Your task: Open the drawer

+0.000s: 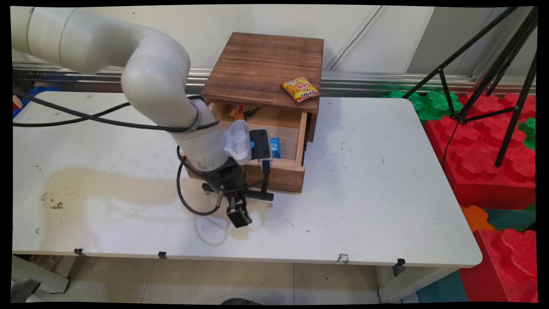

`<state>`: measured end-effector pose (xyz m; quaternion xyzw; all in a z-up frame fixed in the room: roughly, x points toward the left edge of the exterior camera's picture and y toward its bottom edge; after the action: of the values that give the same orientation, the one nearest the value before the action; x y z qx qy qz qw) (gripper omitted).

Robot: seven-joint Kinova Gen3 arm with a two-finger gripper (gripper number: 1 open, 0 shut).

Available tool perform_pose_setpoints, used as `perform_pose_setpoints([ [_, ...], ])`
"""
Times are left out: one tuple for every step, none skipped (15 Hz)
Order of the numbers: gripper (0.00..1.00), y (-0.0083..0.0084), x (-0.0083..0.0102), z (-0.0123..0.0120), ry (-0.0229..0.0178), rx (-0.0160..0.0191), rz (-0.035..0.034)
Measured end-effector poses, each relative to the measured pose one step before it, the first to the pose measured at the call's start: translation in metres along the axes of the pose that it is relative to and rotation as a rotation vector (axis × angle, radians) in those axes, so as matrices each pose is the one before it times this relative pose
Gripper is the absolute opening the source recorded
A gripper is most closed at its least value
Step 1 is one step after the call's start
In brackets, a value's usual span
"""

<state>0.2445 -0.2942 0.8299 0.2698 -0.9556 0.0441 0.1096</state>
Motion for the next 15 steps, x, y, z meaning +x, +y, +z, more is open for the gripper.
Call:
perform_pose_setpoints([
  [1.0,0.00292,-0.00088,-0.00064,-0.00245,-0.0011,-0.00171],
  [1.0,0.00196,-0.0005,-0.00037,-0.00139,-0.00081,-0.00071],
  [1.0,0.00287,-0.00088,-0.00057,-0.0021,-0.00123,-0.00156],
  [1.0,0.00197,-0.00069,-0.00037,-0.00153,-0.00084,-0.00084],
  [1.0,0.00294,-0.00083,-0.00052,-0.00184,-0.0016,-0.00134],
  [1.0,0.00334,-0.00083,-0.00052,-0.002,-0.00165,-0.001],
  [1.0,0.00336,-0.00098,-0.00054,-0.00137,-0.00113,-0.00161],
  [1.0,0.00282,-0.00071,-0.00048,-0.00118,-0.0007,-0.00106],
  [1.0,0.00181,-0.00022,-0.00023,-0.00045,-0.00049,-0.00037],
  [1.0,0.00269,-0.00077,-0.00044,-0.00105,-0.00074,-0.00127],
  [1.0,0.00184,-0.00074,-0.00037,-0.00035,-0.00045,-0.00184],
  [1.0,0.00271,-0.00076,-0.00046,-0.00116,-0.00115,-0.00111],
  [1.0,0.00179,-0.00024,-0.00021,-0.00059,-0.00125,-0.00025],
  [1.0,0.00267,-0.00076,-0.00046,-0.0012,-0.00143,-0.00059],
  [1.0,0.00178,-0.00079,-0.00035,-0.00085,-0.00082,-0.00152],
])
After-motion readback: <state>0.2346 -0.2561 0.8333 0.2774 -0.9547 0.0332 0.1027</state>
